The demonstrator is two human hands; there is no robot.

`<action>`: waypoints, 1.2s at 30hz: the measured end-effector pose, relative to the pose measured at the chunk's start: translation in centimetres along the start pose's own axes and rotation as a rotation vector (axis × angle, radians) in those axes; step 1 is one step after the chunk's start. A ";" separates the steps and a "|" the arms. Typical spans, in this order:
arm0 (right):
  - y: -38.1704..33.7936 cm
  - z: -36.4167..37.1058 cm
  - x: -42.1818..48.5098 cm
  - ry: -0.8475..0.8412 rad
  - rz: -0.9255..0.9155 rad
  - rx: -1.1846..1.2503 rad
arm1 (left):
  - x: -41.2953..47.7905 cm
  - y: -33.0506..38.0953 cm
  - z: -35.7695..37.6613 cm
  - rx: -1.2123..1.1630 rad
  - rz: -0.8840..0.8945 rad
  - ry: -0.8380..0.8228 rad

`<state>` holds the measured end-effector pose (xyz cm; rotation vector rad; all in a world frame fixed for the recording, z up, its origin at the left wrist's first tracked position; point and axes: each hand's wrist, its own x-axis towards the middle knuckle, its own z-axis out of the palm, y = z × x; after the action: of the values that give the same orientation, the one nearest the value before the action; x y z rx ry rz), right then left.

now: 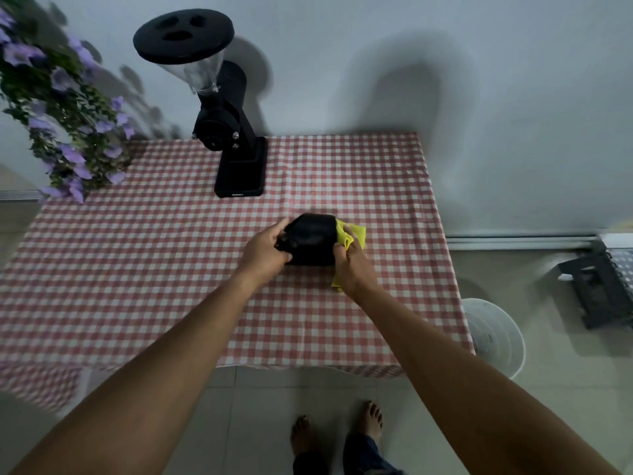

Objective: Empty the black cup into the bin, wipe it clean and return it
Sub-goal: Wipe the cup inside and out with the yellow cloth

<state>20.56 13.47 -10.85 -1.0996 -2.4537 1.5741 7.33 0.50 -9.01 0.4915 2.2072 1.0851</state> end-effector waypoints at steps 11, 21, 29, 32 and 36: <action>-0.9 0.6 0.7 0.134 -0.293 -0.147 | 0.9 1.3 1.2 0.013 0.043 0.096; 0.5 -0.4 1.5 0.156 -0.258 -0.377 | 1.5 2.7 0.6 -0.051 -0.018 0.015; 1.8 -0.8 0.9 0.178 -0.216 -0.337 | 2.1 3.6 0.3 -0.227 -0.221 -0.033; 0.5 -0.2 0.0 0.134 -0.327 -0.431 | 2.3 4.0 0.4 -0.249 -0.240 -0.024; 1.7 -0.2 -0.4 0.101 -0.415 -0.457 | 2.3 4.5 0.4 -0.283 -0.255 -0.034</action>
<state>21.84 13.78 -11.96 -0.6092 -2.8027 0.8500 6.18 4.73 -6.41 0.1012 1.9785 1.2122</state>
